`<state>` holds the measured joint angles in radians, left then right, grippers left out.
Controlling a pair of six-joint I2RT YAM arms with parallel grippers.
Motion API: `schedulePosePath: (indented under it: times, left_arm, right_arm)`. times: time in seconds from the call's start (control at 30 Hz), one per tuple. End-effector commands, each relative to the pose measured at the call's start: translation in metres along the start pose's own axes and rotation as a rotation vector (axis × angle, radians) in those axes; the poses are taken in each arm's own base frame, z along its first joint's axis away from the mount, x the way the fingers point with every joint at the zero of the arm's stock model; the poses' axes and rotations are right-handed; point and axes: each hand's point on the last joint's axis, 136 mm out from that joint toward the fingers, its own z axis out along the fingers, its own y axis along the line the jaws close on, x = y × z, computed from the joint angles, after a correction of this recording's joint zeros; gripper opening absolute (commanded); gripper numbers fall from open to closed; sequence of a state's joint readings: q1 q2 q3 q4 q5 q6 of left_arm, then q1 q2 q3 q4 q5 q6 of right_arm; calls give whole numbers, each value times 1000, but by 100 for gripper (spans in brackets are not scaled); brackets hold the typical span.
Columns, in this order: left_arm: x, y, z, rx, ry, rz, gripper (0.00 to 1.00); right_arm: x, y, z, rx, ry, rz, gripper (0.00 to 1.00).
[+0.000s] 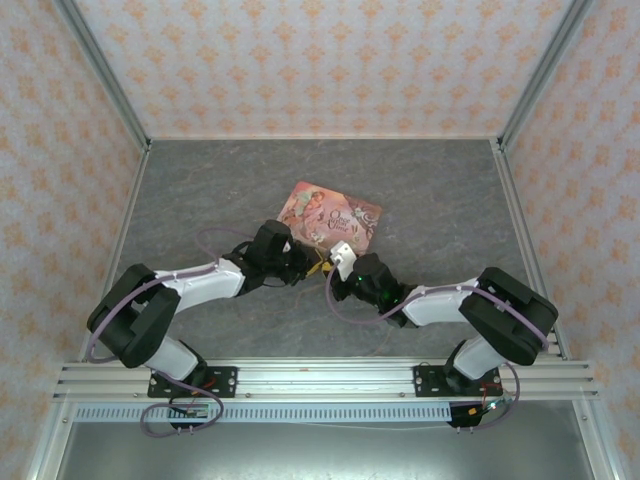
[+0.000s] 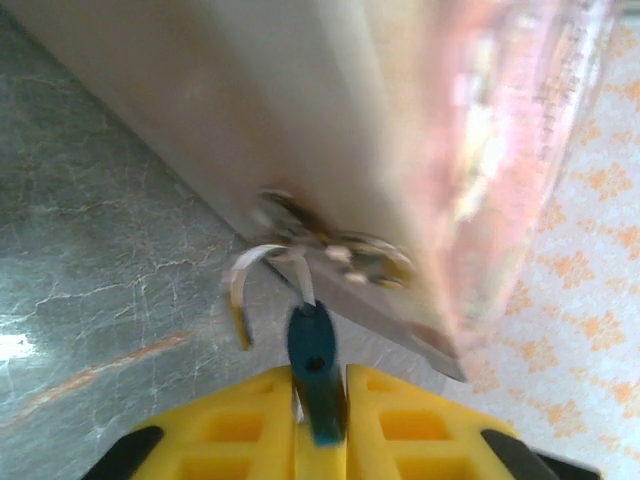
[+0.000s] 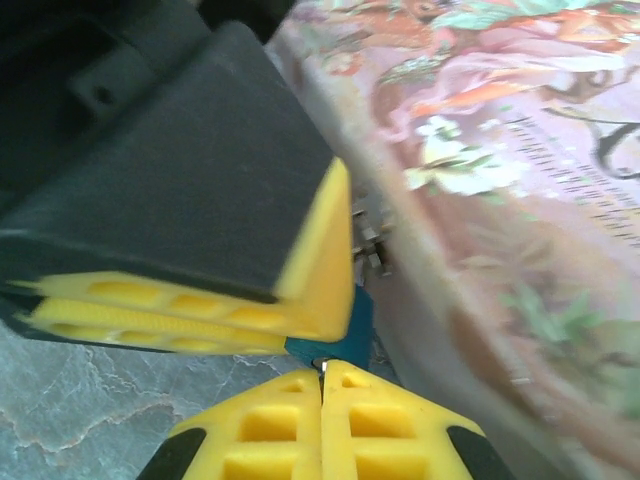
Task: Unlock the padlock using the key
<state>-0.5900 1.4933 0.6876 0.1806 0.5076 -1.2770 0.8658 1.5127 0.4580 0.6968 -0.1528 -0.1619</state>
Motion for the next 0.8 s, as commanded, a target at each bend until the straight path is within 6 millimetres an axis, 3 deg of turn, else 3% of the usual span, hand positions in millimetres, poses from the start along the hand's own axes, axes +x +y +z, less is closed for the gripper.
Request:
schedulePosePath:
  times: [0.0, 0.33, 0.77]
  left_arm:
    - [-2, -9, -11, 10, -34, 62, 28]
    - [-16, 0, -30, -41, -106, 96, 48]
    - [-61, 15, -75, -147, -255, 135, 66]
  right_arm:
    - [6, -15, 0, 65, 1, 102, 0]
    - [1, -13, -4, 46, -51, 264, 0]
    - [3, 0, -12, -44, -73, 693, 0]
